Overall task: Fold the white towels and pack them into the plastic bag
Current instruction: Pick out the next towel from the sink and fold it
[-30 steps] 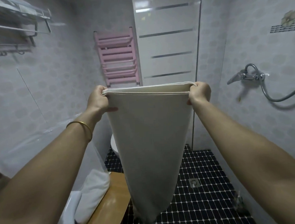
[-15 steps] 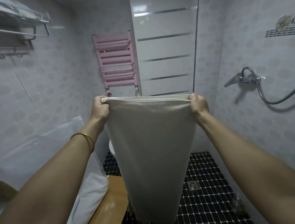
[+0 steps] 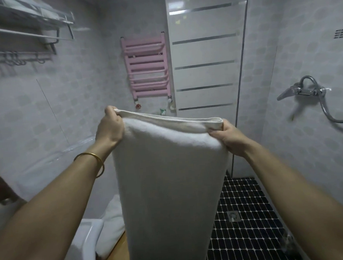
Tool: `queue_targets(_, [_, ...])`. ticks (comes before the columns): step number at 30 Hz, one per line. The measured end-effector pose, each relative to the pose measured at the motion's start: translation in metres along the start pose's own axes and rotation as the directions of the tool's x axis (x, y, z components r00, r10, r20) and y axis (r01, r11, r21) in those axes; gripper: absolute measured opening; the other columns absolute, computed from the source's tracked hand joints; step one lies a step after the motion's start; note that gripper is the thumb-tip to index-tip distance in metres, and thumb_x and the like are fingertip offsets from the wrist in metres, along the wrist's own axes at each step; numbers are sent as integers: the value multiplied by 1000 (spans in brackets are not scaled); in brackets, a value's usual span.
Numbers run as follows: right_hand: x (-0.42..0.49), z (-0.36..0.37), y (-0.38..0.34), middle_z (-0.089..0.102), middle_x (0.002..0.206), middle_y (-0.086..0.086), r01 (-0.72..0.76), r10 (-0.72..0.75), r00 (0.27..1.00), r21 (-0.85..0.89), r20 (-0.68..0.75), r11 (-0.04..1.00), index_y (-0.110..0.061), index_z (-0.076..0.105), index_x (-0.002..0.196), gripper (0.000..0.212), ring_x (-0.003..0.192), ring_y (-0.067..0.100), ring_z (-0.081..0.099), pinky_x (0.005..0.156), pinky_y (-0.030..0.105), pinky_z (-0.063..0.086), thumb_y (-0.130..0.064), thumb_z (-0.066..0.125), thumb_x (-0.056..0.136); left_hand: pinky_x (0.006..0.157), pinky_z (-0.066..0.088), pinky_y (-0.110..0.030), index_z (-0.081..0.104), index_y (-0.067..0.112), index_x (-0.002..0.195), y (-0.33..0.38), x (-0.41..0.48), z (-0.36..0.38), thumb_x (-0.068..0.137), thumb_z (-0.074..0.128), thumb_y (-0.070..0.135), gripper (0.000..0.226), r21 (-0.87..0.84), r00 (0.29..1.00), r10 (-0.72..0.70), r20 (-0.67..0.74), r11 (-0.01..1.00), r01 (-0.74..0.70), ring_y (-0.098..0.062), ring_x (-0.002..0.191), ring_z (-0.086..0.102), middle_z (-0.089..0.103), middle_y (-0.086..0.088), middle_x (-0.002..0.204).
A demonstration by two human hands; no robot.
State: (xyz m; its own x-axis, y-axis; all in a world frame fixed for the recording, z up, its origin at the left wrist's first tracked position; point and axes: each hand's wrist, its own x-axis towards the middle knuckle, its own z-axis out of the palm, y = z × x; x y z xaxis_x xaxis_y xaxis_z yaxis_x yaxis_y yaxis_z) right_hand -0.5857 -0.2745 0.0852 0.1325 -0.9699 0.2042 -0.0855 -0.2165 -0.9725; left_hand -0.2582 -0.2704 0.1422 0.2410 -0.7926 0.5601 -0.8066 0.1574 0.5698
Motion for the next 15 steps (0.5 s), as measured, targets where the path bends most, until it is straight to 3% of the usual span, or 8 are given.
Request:
queue_targets(3, [12,15,-2,60,99,2,13,-33,990,-142,-141,990,-12,51,108,18,88,12,57,81,29,47,-15,59,92,80,38,-40,41,4,113,-13,-4,-12,100,29,21,25,86,999,6,32,996,-9,-39,99,54,57,-25,115])
queue_targets(6, [18,35,-3,60,90,7,-70,56,991,-120,-119,990,-12,55,95,8,82,19,58,72,34,47,-20,54,96,83,38,-39,46,1,109,-24,-3,-26,101,31,23,28,217,990,-90,113,974,64,-42,107,53,55,-30,119])
queue_targets(9, [21,59,5,62,90,8,-155,148,987,-106,-68,982,-10,59,86,19,83,21,57,71,30,46,-15,46,98,79,41,-38,56,0,89,-37,-4,-42,99,32,15,29,296,953,-191,236,948,117,-40,98,57,61,-28,107])
queue_targets(11, [24,71,14,60,88,0,-277,275,961,-100,-35,956,-12,58,84,20,83,15,56,77,28,46,-14,44,99,75,41,-36,59,1,91,-50,-11,-50,96,36,10,25,261,917,-281,283,943,208,-31,87,56,60,-20,94])
queue_targets(13, [27,80,21,60,90,0,-372,379,925,-145,23,917,-12,60,84,21,78,11,56,69,25,46,-15,44,97,62,40,-28,58,4,87,-62,-23,-52,92,41,1,18,125,856,-388,341,921,368,-23,75,51,54,-13,80])
queue_targets(15, [30,82,24,62,99,5,-370,409,912,-366,34,854,-9,62,98,21,80,13,58,61,24,44,-23,47,92,42,39,-18,57,4,79,-69,-32,-53,90,45,-7,20,0,776,-494,392,844,537,-20,54,51,51,-9,69])
